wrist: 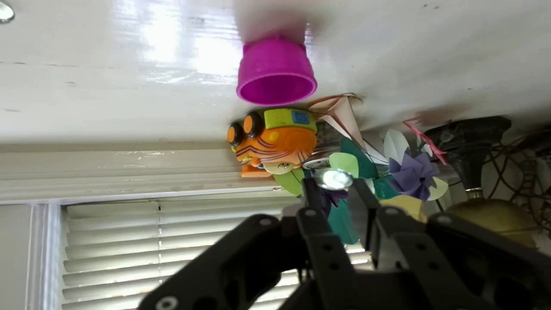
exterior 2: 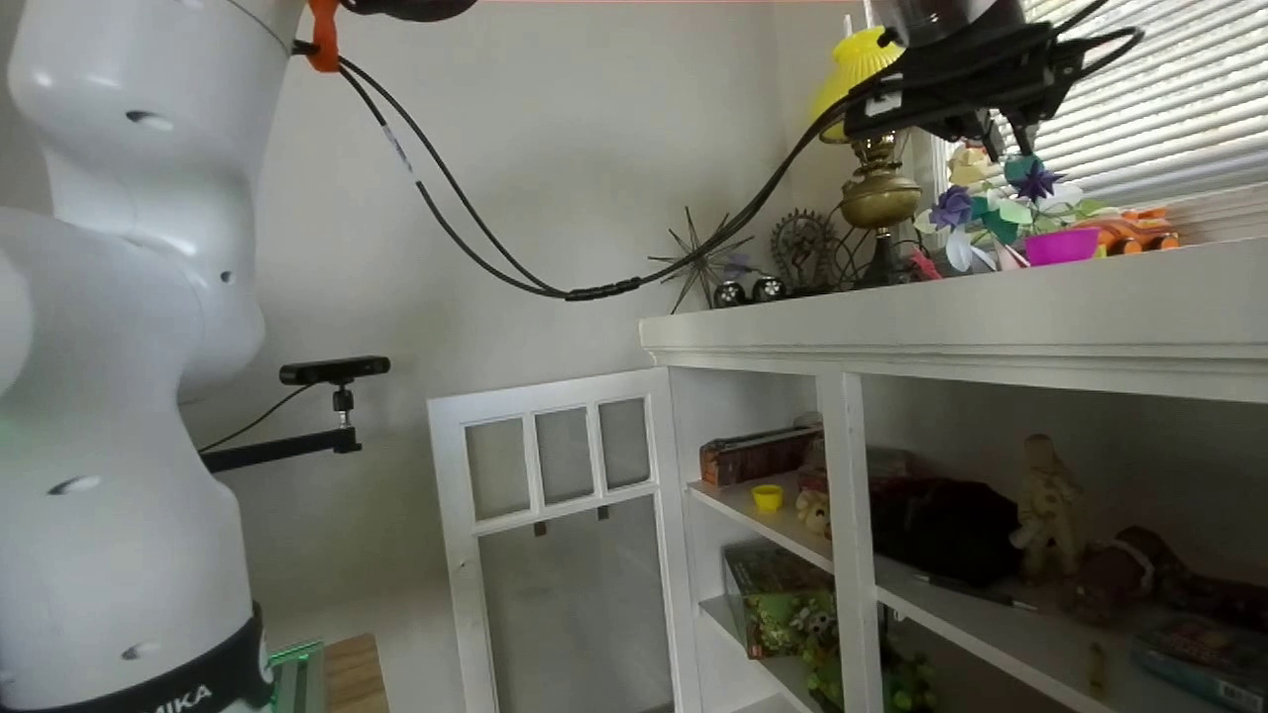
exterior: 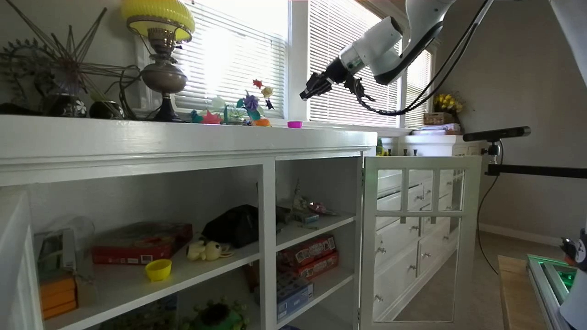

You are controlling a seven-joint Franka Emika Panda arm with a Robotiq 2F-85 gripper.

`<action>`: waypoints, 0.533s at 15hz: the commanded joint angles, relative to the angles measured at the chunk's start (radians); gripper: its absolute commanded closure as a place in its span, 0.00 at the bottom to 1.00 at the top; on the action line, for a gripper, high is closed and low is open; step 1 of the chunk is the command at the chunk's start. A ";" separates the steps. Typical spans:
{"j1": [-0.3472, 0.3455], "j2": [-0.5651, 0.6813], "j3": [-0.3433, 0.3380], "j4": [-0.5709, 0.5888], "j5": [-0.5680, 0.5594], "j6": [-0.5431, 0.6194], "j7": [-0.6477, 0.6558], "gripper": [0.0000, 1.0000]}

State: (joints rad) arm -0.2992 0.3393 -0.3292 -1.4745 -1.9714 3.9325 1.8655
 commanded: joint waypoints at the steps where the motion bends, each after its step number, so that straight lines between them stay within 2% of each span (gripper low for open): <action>1: 0.042 -0.069 0.001 -0.077 -0.002 -0.108 0.041 0.94; 8: 0.085 -0.106 -0.002 -0.128 -0.012 -0.232 0.061 0.94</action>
State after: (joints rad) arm -0.2322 0.2876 -0.3268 -1.5405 -1.9724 3.7584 1.9038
